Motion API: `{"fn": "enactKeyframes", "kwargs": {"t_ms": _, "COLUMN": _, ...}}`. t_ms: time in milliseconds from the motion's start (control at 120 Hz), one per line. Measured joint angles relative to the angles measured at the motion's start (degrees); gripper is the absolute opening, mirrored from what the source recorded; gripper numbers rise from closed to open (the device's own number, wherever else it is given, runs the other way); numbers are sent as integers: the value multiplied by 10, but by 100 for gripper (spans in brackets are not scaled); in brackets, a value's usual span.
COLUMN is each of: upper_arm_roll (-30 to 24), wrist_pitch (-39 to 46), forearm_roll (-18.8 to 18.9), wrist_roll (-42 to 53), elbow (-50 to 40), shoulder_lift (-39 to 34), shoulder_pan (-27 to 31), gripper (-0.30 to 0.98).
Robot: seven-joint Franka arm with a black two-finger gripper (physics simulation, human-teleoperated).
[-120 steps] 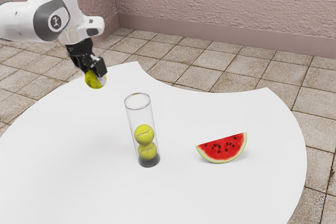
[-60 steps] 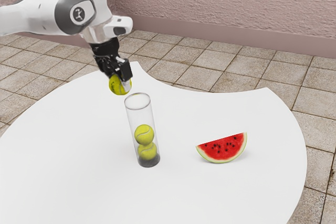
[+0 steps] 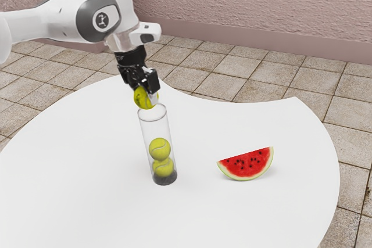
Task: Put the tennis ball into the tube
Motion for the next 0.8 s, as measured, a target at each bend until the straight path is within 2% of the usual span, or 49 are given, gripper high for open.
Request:
{"fn": "enactKeyframes", "kwargs": {"t_ms": 283, "upper_arm_roll": 0, "wrist_pitch": 0, "forearm_roll": -4, "wrist_roll": -5, "elbow": 1, "shoulder_lift": 1, "shoulder_pan": -7, "gripper": 58}}
{"fn": "enactKeyframes", "kwargs": {"t_ms": 433, "upper_arm_roll": 1, "wrist_pitch": 0, "forearm_roll": 11, "wrist_roll": -7, "elbow": 0, "shoulder_lift": -7, "shoulder_pan": -16, "gripper": 63}}
{"fn": "enactKeyframes", "kwargs": {"t_ms": 608, "upper_arm_roll": 8, "wrist_pitch": -36, "forearm_roll": 29, "wrist_roll": -18, "elbow": 26, "shoulder_lift": -39, "shoulder_pan": -3, "gripper": 66}}
{"fn": "enactKeyframes", "kwargs": {"t_ms": 708, "upper_arm_roll": 76, "wrist_pitch": -63, "forearm_roll": 33, "wrist_roll": -26, "elbow": 57, "shoulder_lift": -48, "shoulder_pan": -60, "gripper": 67}}
{"fn": "enactKeyframes", "kwargs": {"t_ms": 800, "upper_arm_roll": 119, "wrist_pitch": -91, "forearm_roll": 37, "wrist_roll": -36, "elbow": 82, "shoulder_lift": -57, "shoulder_pan": -92, "gripper": 68}}
